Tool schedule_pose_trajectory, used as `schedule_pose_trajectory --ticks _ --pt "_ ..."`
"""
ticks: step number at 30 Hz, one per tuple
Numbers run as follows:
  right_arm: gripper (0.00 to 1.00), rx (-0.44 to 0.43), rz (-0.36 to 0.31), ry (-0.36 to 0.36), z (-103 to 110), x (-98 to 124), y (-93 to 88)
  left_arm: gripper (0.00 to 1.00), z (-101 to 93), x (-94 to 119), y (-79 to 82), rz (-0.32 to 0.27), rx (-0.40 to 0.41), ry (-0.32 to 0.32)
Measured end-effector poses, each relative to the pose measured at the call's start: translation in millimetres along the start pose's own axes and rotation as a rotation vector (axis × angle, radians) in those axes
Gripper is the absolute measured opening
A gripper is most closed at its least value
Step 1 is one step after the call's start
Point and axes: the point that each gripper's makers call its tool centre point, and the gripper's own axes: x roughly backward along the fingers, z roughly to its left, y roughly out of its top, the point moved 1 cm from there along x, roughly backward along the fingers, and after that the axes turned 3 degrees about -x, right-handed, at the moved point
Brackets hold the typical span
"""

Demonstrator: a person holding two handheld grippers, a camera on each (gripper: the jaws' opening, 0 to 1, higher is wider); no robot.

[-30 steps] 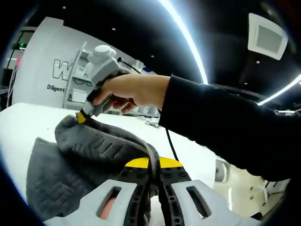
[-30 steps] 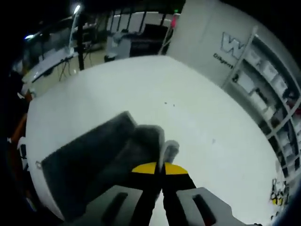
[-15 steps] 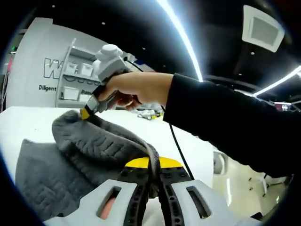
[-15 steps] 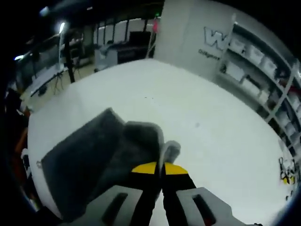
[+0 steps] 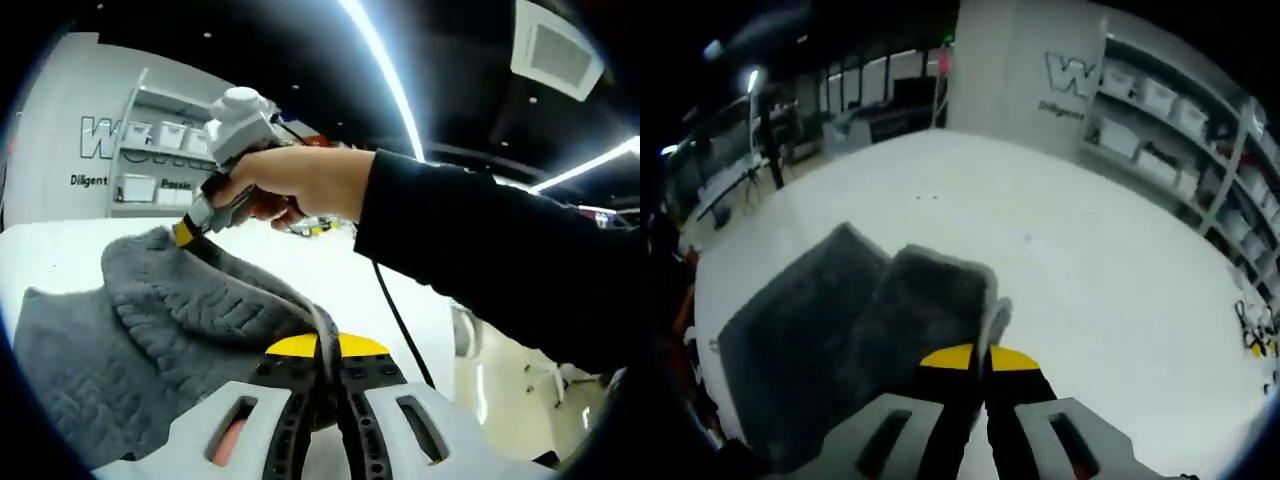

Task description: Open the folded towel by lifting each exposed corner and separating the folded layers until the towel lies flat within the target outline without major curled edges

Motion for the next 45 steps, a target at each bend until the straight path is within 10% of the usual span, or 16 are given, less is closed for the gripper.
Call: schedule_pose_trajectory --ticks 13,45 --pt "0.0 -0.076 0.031 -0.011 -34 -15 -47.9 0.04 -8.1 -25 -29.2 0.077 -0.009 -0.017" --pt "0.0 0.023 0.075 -0.063 -64 -34 -63.0 0.16 -30.8 -60 -56.0 0.18 0.038 -0.048"
